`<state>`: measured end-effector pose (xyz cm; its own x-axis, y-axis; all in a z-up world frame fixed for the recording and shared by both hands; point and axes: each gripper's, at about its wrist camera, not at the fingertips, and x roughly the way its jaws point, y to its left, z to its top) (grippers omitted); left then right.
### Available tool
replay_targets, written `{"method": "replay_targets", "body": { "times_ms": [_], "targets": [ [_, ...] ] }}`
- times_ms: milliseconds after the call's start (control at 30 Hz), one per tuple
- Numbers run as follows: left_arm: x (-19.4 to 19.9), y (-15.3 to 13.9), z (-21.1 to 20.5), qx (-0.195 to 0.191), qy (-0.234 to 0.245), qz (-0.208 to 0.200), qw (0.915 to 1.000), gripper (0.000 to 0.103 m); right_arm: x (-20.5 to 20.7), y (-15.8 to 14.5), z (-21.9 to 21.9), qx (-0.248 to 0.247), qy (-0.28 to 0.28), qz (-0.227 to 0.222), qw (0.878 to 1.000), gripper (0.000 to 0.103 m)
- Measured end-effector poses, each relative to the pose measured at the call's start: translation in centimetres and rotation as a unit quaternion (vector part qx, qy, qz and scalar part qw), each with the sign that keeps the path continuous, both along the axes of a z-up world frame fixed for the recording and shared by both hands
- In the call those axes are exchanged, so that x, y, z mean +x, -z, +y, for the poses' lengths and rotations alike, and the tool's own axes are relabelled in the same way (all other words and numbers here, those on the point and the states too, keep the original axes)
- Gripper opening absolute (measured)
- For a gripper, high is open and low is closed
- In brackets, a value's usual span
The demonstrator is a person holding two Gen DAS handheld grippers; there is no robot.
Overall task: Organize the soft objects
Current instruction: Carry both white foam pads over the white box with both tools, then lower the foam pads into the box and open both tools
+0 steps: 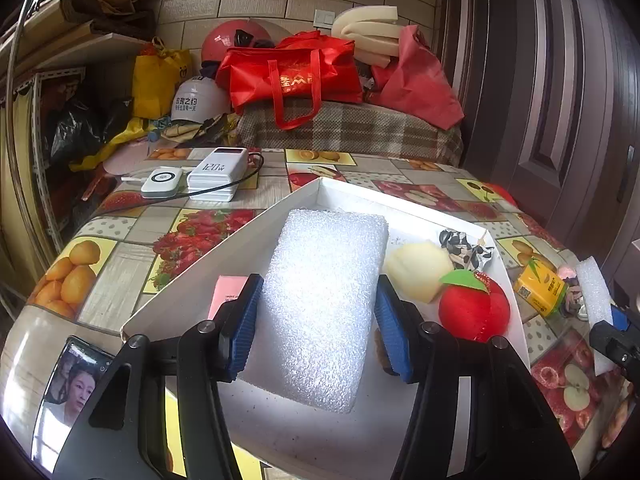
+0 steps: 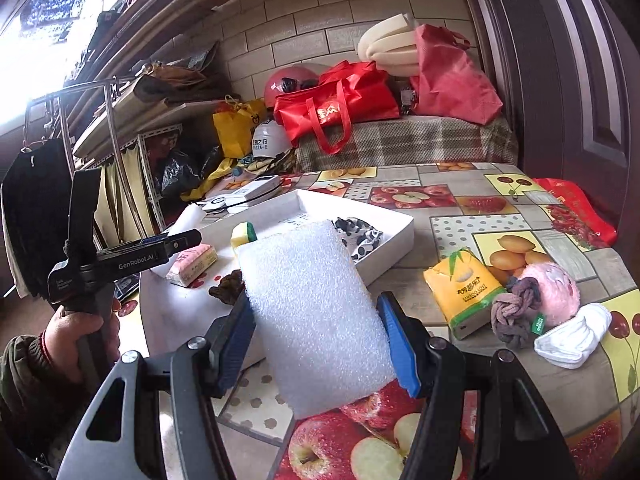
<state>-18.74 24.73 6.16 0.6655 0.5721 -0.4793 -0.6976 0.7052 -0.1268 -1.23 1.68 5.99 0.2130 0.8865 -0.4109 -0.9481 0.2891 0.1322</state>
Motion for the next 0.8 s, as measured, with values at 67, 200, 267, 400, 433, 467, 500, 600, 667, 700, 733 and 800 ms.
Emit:
{"method": "replay_targets", "body": {
  "times_ms": [67, 200, 267, 400, 433, 467, 500, 600, 667, 700, 733, 800],
  "targets": [
    [0.0, 0.0, 0.0, 0.000, 0.001, 0.000, 1.0000, 0.055, -1.1, -0.3, 0.9, 0.012, -0.001, -0.012, 1.000, 0.062],
    [0.0, 0.0, 0.0, 0.000, 0.001, 0.001, 1.0000, 0.055, -3.2, -0.3, 3.5, 0.008, -0.036, -0.038, 0.999, 0.062],
    [-0.1, 0.0, 0.1, 0.000, 0.000, 0.001, 1.0000, 0.055, -4.3, -0.4, 4.9, 0.004, -0.052, -0.052, 0.997, 0.062],
    [-0.3, 0.1, 0.4, -0.003, -0.006, 0.000, 1.0000, 0.056, -5.3, -0.2, 7.5, -0.007, -0.071, -0.057, 0.996, 0.062],
    [-0.3, 0.2, 0.5, -0.004, -0.007, 0.000, 1.0000, 0.056, -5.4, 0.0, 8.1, -0.010, -0.072, -0.054, 0.996, 0.062],
    [-0.4, 0.2, 0.6, -0.006, -0.009, 0.001, 0.9999, 0.056, -5.4, 0.1, 8.6, -0.014, -0.071, -0.051, 0.996, 0.062],
    [-0.4, 0.2, 0.7, -0.007, -0.011, 0.002, 0.9999, 0.056, -5.2, 0.1, 9.2, -0.019, -0.068, -0.048, 0.996, 0.062],
    [-0.3, 0.3, 0.6, -0.006, -0.017, 0.008, 0.9998, 0.056, -4.7, 0.4, 10.3, -0.028, -0.058, -0.035, 0.997, 0.062],
    [-0.1, 0.3, 0.4, -0.002, -0.020, 0.011, 0.9997, 0.056, -4.4, 0.5, 10.8, -0.034, -0.052, -0.029, 0.998, 0.063],
    [-0.1, 0.3, 0.4, 0.001, -0.021, 0.013, 0.9997, 0.056, -4.3, 0.6, 11.0, -0.039, -0.049, -0.026, 0.998, 0.063],
    [0.0, 0.3, 0.3, 0.004, -0.023, 0.015, 0.9996, 0.056, -4.2, 0.6, 11.0, -0.042, -0.048, -0.025, 0.998, 0.064],
    [0.0, 0.2, 0.1, 0.012, -0.037, 0.019, 0.9991, 0.059, -4.2, 0.6, 10.7, -0.039, -0.036, -0.027, 0.998, 0.073]
  ]
}}
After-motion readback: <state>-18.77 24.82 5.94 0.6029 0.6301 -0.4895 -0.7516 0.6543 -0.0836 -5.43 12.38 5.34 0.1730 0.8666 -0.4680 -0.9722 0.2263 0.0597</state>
